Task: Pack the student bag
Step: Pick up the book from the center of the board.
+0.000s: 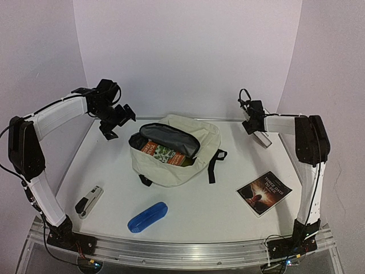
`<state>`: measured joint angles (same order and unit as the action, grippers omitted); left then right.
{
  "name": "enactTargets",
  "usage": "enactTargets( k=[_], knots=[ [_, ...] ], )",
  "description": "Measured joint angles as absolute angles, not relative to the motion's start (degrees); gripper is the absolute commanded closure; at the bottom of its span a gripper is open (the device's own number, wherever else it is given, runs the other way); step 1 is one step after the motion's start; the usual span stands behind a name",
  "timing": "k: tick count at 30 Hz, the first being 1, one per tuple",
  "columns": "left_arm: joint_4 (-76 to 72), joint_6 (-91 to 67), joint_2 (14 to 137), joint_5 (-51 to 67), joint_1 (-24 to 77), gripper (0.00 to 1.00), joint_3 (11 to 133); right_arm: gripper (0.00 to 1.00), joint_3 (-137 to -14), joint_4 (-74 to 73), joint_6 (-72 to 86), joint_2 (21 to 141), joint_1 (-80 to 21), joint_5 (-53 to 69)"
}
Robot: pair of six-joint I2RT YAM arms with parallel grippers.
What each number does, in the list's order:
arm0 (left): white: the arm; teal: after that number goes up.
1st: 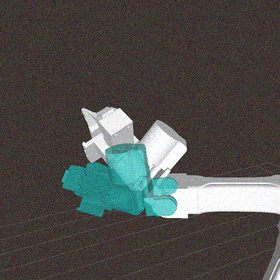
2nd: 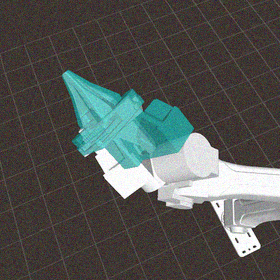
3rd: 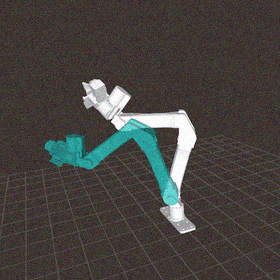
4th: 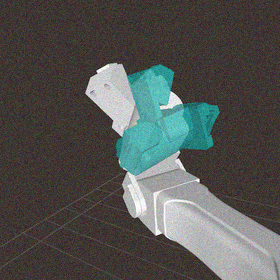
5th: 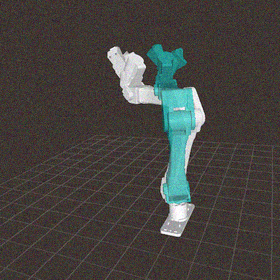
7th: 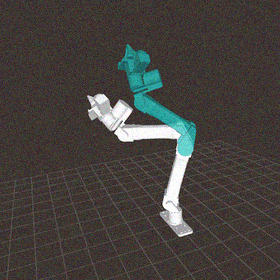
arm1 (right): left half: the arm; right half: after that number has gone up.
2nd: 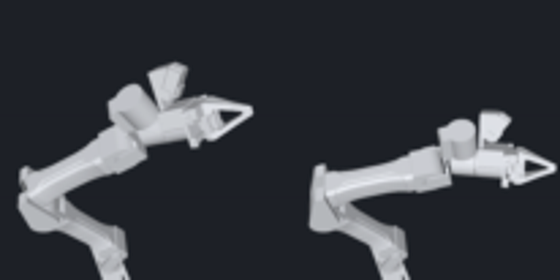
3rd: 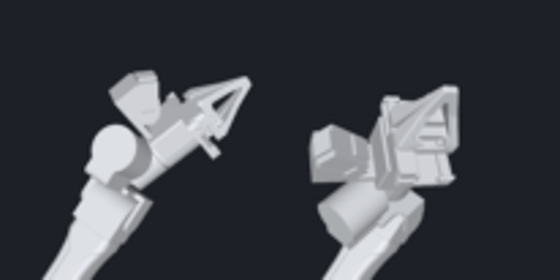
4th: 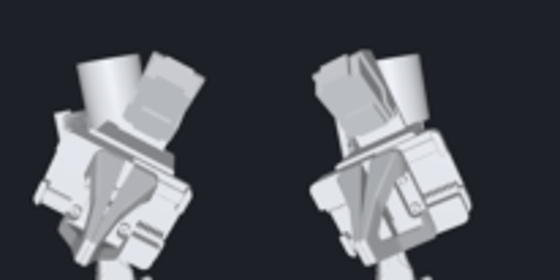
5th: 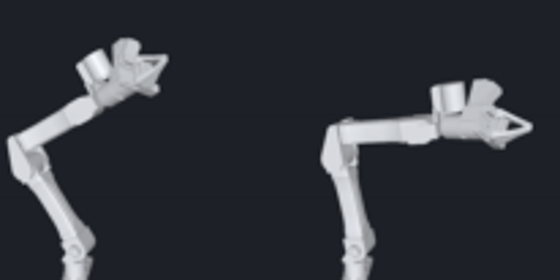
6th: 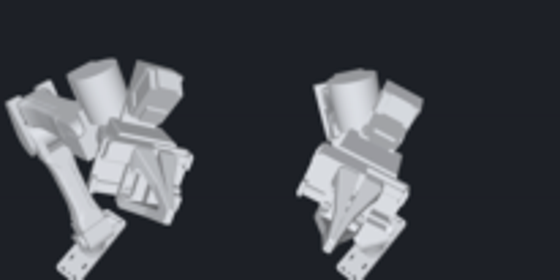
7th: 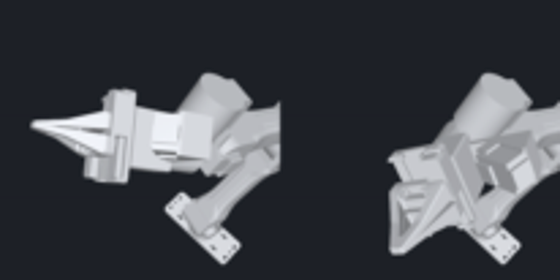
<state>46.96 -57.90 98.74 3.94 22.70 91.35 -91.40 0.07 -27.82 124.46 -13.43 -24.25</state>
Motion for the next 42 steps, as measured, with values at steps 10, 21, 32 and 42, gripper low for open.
enactTargets(
  k=[10,21,32,42],
  knots=[
    [44.7,-51.8,99.6,6.9,22.7,0.0,93.9,1.0,-99.2,-13.8,-23.8,113.7,-12.5,-11.4],
    [40.3,-43.8,102.8,13.5,23.2,0.0,98.8,1.0,-112.9,-30.0,-20.2,107.6,-12.6,9.9],
    [35.4,-29.0,107.6,21.9,27.7,0.0,106.8,1.0,-120.0,-41.3,-20.7,102.9,-13.6,27.6],
    [28.4,-22.6,111.8,25.4,36.2,0.0,112.8,1.0,-121.3,-42.1,-14.2,102.5,-19.6,34.9]
  ],
)
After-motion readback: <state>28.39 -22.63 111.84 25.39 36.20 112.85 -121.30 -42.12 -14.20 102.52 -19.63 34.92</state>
